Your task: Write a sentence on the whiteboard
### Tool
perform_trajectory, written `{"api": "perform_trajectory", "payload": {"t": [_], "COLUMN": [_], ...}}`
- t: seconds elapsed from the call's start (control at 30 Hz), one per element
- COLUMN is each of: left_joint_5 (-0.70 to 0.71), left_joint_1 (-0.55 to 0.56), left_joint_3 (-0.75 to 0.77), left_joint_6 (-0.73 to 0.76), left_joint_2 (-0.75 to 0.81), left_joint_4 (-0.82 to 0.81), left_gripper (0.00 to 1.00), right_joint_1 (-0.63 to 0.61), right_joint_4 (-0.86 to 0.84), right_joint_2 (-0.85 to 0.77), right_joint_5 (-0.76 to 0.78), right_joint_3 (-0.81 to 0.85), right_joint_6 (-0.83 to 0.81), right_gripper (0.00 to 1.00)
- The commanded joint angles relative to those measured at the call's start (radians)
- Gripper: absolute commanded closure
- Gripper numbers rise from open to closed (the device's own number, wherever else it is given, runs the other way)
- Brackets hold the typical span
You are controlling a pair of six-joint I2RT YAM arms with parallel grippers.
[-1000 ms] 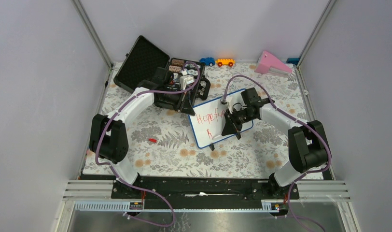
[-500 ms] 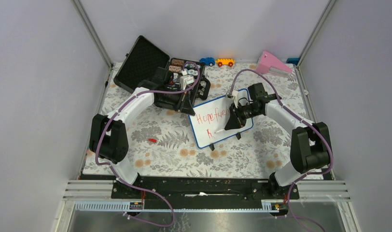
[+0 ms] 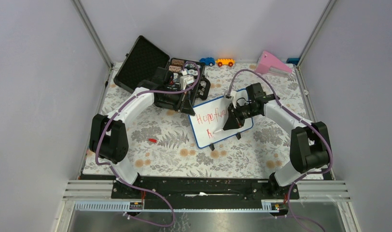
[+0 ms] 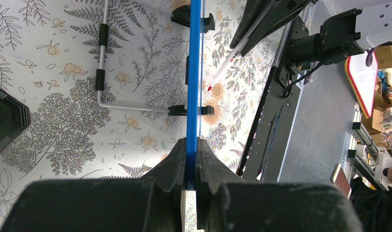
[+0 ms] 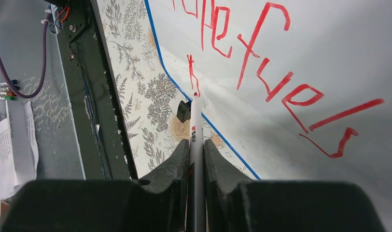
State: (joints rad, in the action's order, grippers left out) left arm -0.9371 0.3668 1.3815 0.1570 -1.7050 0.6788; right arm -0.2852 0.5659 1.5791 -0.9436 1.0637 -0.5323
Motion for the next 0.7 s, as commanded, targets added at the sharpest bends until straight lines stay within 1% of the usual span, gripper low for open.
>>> {"api": "perform_trajectory", "payload": {"t": [0.0,0.2,0.5,0.67], "left_joint_5": [0.028,0.029,0.029,0.027], "left_joint_1": [0.019,0.02,0.019,0.019], "left_joint_3": [0.002,0.002,0.0,0.002], "left_joint_6": [0.035,0.035,0.036,0.035], "left_joint_2": [0.008,0.009,0.012,0.011], "left_joint_4": [-0.004,-0.004,-0.004,-0.004], "left_gripper": [1.0,1.0,1.0,1.0], "right_joint_1": [-0.026,-0.028,-0.027,-0.024], "right_joint_4": [-0.018,-0.027,-0.092,-0.101], "right_joint_2": [0.01,0.024,0.013,0.002], "right_joint_5": [-0.002,0.023,0.121,0.138], "right_joint_3": [0.001,-0.002,-0.013,-0.015], "right_joint_6": [0.005,0.003,0.034,0.038], "right_gripper": [1.0,1.0,1.0,1.0]}}
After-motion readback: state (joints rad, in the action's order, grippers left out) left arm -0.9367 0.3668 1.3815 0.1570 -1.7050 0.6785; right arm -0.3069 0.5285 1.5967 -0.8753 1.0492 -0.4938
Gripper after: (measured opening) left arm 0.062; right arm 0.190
